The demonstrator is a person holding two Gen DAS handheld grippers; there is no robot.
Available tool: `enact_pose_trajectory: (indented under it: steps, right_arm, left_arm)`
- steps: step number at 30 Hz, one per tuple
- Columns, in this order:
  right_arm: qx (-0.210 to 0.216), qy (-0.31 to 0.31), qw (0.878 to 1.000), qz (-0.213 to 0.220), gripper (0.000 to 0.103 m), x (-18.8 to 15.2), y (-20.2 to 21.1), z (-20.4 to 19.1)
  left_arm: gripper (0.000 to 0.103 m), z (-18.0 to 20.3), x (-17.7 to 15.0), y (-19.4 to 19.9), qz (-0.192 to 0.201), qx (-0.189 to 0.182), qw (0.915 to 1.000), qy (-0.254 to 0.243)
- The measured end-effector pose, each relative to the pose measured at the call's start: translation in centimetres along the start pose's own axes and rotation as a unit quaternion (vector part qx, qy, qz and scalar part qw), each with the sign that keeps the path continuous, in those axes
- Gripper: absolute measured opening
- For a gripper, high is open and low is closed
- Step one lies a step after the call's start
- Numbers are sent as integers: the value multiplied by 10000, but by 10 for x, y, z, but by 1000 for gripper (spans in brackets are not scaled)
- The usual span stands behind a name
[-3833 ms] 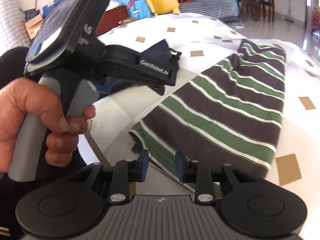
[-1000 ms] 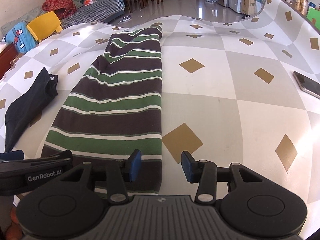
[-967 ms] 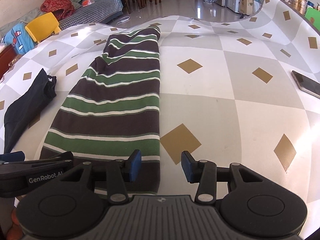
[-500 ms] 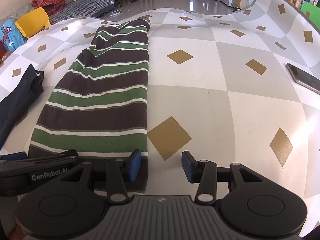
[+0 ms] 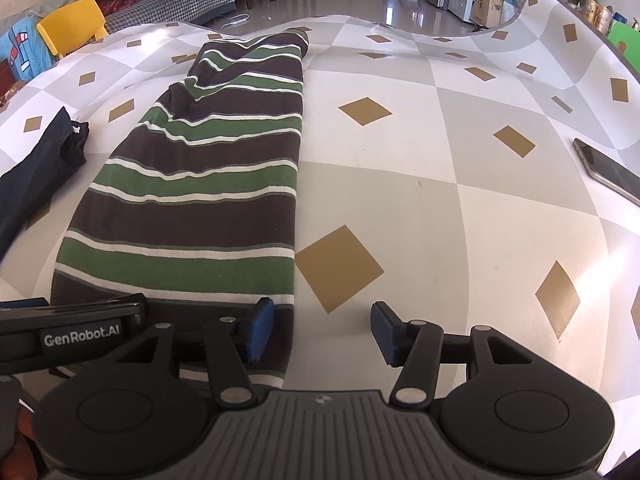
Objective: Fold clothes
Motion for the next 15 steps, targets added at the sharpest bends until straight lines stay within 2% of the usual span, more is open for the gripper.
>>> enact_pose_trajectory:
  steps: [15]
  right_arm:
    - [-6,93,9999,-40,56,-2,-1,1]
  left_arm:
    - [103,-1,-4,1,-65,-4,10000,-1]
Point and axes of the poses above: each gripper's, at about its wrist camera, not at the fingertips, and y roughly against the way its jaws point, z to its right, x to its top, the point moved 2 cm from there along -y, roughly the way its jaws point, and after that the axes turned 2 degrees about -z, right-handed, at the moved point
